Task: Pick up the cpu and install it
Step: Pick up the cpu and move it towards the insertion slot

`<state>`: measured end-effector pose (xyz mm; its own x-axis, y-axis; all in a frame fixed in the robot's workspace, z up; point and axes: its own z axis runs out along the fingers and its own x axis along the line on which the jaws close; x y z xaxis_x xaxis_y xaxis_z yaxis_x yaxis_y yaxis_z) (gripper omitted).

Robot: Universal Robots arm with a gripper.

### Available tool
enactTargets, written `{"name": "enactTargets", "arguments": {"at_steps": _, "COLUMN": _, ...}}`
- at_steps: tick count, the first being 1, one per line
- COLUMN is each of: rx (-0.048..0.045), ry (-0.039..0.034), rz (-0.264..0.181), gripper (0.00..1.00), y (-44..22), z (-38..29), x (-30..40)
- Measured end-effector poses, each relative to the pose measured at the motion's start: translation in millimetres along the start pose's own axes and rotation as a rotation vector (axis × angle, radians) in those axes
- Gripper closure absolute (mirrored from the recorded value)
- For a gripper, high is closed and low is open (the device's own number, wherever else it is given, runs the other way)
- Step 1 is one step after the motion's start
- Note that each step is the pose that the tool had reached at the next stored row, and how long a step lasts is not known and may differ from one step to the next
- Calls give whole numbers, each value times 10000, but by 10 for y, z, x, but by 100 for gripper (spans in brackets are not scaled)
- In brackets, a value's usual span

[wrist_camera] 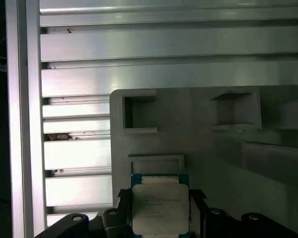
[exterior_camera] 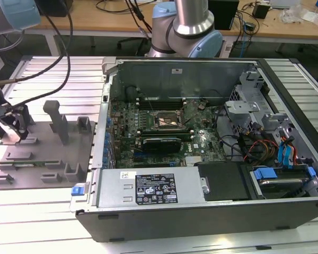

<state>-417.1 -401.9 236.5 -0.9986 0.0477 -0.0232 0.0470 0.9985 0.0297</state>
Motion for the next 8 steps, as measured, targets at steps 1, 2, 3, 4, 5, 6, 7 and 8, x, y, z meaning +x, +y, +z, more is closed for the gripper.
{"name": "enactTargets", "arguments": {"at_steps": 1, "rx": 0, "ry": 0, "rz": 0, "gripper": 45, "y": 0, "z": -11, "x": 0}}
{"name": "enactTargets", "arguments": {"at_steps": 2, "rx": 0, "ry": 0, "rz": 0, "gripper": 45, "y": 1, "z": -21, "x": 0}}
{"name": "enactTargets", "arguments": {"at_steps": 3, "rx": 0, "ry": -1, "rz": 1, "gripper": 45, "y": 2, "z": -38, "x": -1}}
{"name": "enactTargets", "arguments": {"at_steps": 4, "rx": 0, "ry": -1, "rz": 0, "gripper": 45, "y": 3, "z": -57, "x": -1}}
{"name": "enactTargets", "arguments": {"at_steps": 5, "rx": 0, "ry": 0, "rz": 0, "gripper": 45, "y": 4, "z": -87, "x": -2}}
{"name": "enactTargets", "arguments": {"at_steps": 6, "rx": 0, "ry": 0, "rz": 0, "gripper": 45, "y": 5, "z": -126, "x": -3}}
{"name": "enactTargets", "arguments": {"at_steps": 7, "rx": 0, "ry": 0, "rz": 0, "gripper": 45, "y": 6, "z": -144, "x": -3}}
{"name": "enactTargets", "arguments": {"at_steps": 8, "rx": 0, "ry": 0, "rz": 0, "gripper": 45, "y": 7, "z": -160, "x": -4}}
